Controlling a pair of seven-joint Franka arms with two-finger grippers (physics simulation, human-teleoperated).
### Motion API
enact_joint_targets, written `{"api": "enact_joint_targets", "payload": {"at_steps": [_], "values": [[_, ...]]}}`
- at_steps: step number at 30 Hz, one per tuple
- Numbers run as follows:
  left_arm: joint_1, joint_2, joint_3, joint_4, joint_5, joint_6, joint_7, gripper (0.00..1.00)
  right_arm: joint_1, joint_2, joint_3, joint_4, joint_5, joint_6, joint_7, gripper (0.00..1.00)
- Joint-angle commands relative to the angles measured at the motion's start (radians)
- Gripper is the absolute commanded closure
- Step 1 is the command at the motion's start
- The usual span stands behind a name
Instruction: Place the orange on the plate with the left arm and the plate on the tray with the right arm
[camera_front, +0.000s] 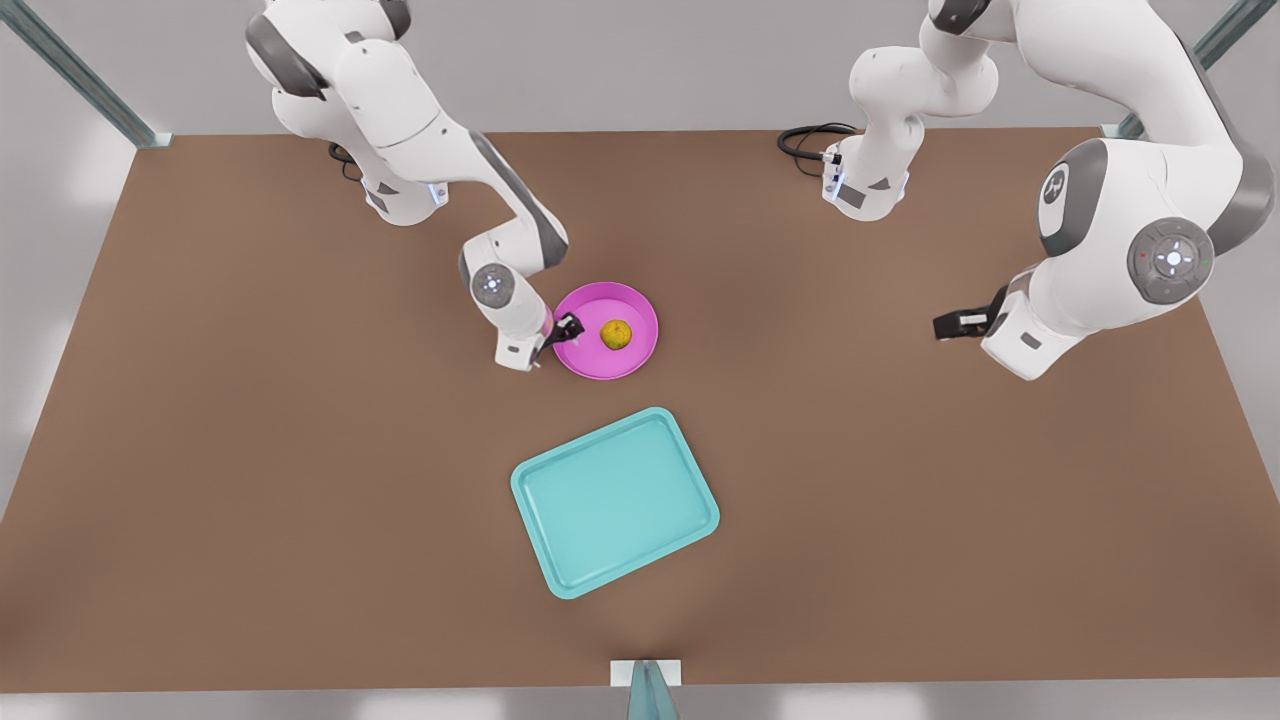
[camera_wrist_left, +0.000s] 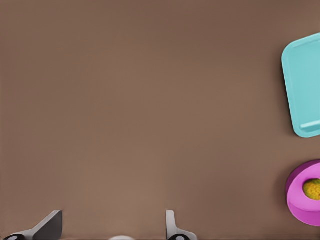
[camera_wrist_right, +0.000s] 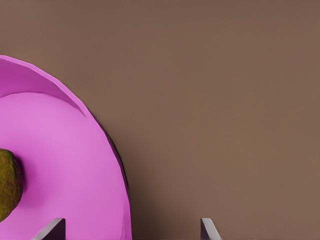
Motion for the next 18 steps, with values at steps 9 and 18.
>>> {"api": "enact_joint_targets", "payload": {"at_steps": [9, 18], "values": [[-0.002, -0.001, 0.000, 0.000, -0.001, -0.022, 0.120, 0.00, -0.005, 0.007, 0.011, 0.013, 0.002, 0.014, 0.079, 0.64], [0.000, -0.003, -0.015, 0.000, -0.001, -0.031, 0.117, 0.00, -0.024, 0.017, 0.036, 0.025, 0.001, -0.021, 0.071, 0.79]]}}
